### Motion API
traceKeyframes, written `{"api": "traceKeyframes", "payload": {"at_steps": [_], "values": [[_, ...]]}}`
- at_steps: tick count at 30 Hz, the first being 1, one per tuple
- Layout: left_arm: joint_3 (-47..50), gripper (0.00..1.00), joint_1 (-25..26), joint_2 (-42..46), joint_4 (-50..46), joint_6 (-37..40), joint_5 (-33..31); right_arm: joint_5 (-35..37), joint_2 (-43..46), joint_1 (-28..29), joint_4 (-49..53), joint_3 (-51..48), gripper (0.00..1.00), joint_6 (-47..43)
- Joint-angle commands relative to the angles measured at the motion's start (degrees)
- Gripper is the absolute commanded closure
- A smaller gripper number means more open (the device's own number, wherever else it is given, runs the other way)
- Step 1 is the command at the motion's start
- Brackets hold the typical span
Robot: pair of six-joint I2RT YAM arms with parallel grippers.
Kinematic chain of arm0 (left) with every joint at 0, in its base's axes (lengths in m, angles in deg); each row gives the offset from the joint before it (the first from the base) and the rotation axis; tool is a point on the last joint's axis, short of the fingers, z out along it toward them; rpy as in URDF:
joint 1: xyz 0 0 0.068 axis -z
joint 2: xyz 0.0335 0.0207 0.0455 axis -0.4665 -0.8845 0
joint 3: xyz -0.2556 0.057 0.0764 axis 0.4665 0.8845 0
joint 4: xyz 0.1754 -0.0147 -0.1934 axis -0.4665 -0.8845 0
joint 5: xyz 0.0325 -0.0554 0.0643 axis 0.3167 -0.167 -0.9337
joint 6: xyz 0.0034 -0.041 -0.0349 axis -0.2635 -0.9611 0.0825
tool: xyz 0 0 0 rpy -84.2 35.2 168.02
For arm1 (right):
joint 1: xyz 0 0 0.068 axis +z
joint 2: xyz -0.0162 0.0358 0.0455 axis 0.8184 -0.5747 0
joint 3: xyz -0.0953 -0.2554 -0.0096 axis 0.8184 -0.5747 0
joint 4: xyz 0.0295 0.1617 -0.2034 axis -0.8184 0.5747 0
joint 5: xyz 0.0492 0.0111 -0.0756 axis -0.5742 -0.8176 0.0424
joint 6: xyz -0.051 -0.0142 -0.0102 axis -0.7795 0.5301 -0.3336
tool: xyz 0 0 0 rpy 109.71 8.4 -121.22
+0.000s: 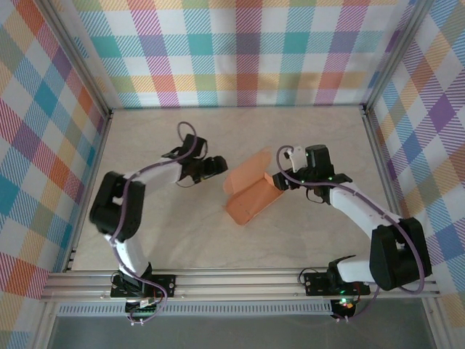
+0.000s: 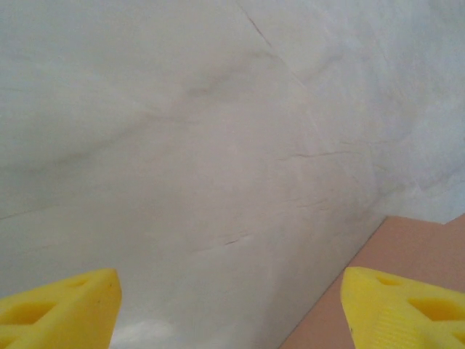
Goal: Fold the paper box
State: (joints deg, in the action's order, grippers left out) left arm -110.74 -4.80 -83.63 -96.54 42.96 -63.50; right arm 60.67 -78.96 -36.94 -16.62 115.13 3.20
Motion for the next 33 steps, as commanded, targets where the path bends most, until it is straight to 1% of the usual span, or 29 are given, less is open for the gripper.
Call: {"api": "traceKeyframes", "payload": {"at_steps": [1, 3, 5, 9, 12, 22, 24, 28, 33], "values": [[7.12, 0.18, -0.59, 10.16, 3.41, 4.06, -5.17, -1.42, -4.22, 0.7, 2.78, 2.66, 0.28, -9.2], [11.93, 0.17, -0.59, 15.02, 4.27, 4.67, -6.83, -1.23, -7.34, 1.43, 4.62, 4.91, 0.31, -11.14], [15.59, 0.16, -0.59, 18.4, 4.83, 4.93, -6.85, -0.05, -10.24, 2.2, 6.59, 7.1, 0.34, -13.2], [21.15, 0.16, -0.59, 23.09, 6.24, 4.66, -7.2, 2.33, -15.11, 2.76, 8.27, 10.15, 0.57, -15.77], [22.67, 0.15, -0.59, 23.96, 6.32, 4.56, -7.96, 2.75, -17.54, 2.94, 8.36, 11.5, 0.65, -16.39], [21.67, 0.14, -0.59, 20.85, 6.92, 5.59, -7.07, 4.38, -23.95, 3.53, 10.18, 14.9, 0.69, -16.89], [21.32, 0.14, -0.59, 20.03, 7.08, 5.95, -6.7, 5.1, -24.47, 3.61, 10.23, 14.91, 0.73, -16.93], [20.69, 0.14, -0.59, 18.78, 7.09, 6.32, -6.31, 6.86, -25.46, 4.16, 10.33, 15.0, 0.78, -17.03], [20.63, 0.14, -0.55, 18.12, 7.2, 6.24, -5.89, 9.89, -26.2, 5.64, 9.91, 14.86, 0.8, -17.19]]}}
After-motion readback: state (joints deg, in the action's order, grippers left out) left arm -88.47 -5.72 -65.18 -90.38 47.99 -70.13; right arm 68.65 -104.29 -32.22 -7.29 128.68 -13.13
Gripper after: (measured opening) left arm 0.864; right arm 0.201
